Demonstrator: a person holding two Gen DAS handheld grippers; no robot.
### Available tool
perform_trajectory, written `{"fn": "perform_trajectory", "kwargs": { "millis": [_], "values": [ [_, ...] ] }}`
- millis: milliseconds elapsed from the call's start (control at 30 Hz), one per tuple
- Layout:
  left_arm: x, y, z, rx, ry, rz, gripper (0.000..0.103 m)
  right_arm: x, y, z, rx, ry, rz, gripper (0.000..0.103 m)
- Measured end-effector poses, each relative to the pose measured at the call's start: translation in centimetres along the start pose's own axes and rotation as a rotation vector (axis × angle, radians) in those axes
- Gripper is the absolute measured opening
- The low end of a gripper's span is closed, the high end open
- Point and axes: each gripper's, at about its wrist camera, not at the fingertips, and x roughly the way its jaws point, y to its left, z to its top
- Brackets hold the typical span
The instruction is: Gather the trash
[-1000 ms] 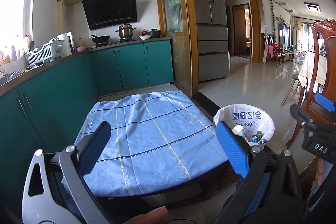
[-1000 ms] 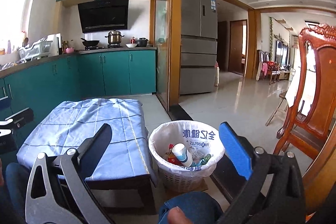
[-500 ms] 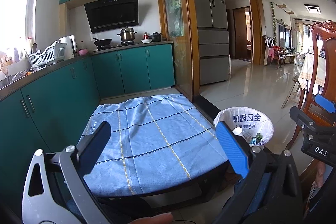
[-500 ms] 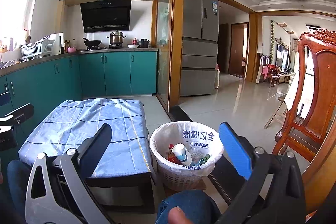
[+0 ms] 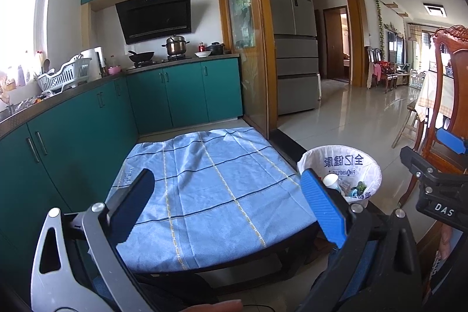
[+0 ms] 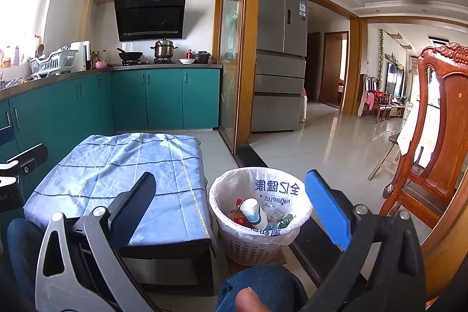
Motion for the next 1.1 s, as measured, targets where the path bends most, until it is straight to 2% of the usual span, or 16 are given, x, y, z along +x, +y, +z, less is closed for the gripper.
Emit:
{"fn": "perform_trajectory", "kwargs": {
  "millis": [567, 1100],
  "values": [
    [0.2, 0.42, 0.13, -0.004, 0.007, 0.014, 0.1, 0.62, 0.25, 0.06, 0.0, 0.011, 0.011, 0.099],
    [0.38, 0.05, 0.03, -0.003, 0.015, -0.012, 0.1, 0.51, 0.1, 0.2, -0.004, 0.009, -0.002, 0.099]
  ]
}}
